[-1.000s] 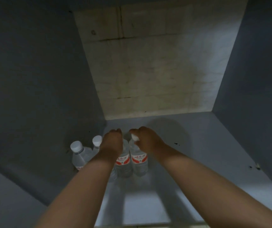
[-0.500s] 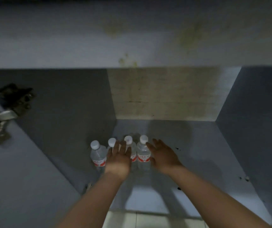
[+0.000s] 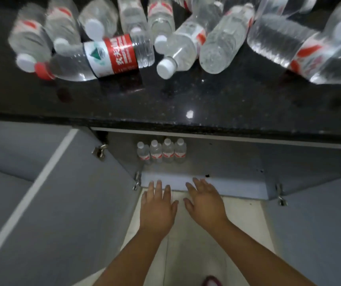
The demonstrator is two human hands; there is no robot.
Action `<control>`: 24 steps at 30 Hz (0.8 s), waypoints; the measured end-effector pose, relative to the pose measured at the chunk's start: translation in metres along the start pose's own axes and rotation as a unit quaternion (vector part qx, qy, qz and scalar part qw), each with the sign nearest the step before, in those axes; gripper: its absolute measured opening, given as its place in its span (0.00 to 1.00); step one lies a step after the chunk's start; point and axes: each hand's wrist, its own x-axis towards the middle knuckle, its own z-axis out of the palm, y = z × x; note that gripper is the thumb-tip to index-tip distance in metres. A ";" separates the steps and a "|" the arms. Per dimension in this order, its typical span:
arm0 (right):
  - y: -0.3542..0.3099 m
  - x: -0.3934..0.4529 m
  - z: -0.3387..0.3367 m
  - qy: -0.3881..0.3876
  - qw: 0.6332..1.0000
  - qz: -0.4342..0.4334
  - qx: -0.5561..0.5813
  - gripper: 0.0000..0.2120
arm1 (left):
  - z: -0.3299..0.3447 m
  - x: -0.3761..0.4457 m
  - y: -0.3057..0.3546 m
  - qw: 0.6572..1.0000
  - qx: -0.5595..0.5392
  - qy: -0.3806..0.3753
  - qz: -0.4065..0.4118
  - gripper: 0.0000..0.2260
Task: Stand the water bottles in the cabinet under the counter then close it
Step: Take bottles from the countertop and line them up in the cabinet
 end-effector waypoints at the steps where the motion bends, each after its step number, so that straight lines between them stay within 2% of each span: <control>1: -0.005 -0.015 -0.016 0.003 1.000 -0.005 -0.010 0.18 | -0.015 -0.018 0.000 1.000 0.012 -0.018 0.000 0.24; 3: -0.010 -0.039 -0.046 0.024 0.999 -0.016 -0.022 0.16 | -0.041 -0.046 -0.003 0.998 0.053 -0.021 0.018 0.23; 5: -0.010 -0.059 -0.075 0.030 0.999 -0.018 -0.039 0.22 | -0.075 -0.066 -0.005 0.997 0.069 -0.001 0.030 0.23; 7: -0.007 -0.079 -0.107 0.045 0.998 -0.002 -0.042 0.24 | -0.105 -0.085 -0.001 0.998 0.052 -0.015 0.029 0.25; 9: -0.001 -0.095 -0.139 0.064 0.997 0.021 -0.037 0.22 | -0.131 -0.095 0.002 0.998 0.046 0.009 0.049 0.25; 11: 0.008 -0.109 -0.172 0.091 0.994 0.052 -0.026 0.18 | -0.160 -0.098 0.012 0.994 0.053 0.064 0.066 0.25; 13: 0.023 -0.117 -0.200 0.130 0.988 0.075 -0.030 0.18 | -0.186 -0.097 0.027 0.990 0.031 0.108 0.088 0.25; 19: 0.084 -0.110 -0.270 0.225 0.966 0.129 -0.023 0.17 | -0.237 -0.059 0.084 0.977 0.055 0.163 0.125 0.24; 24: 0.150 -0.058 -0.290 0.251 0.957 0.146 0.016 0.20 | -0.261 0.010 0.133 0.964 0.100 0.184 0.165 0.23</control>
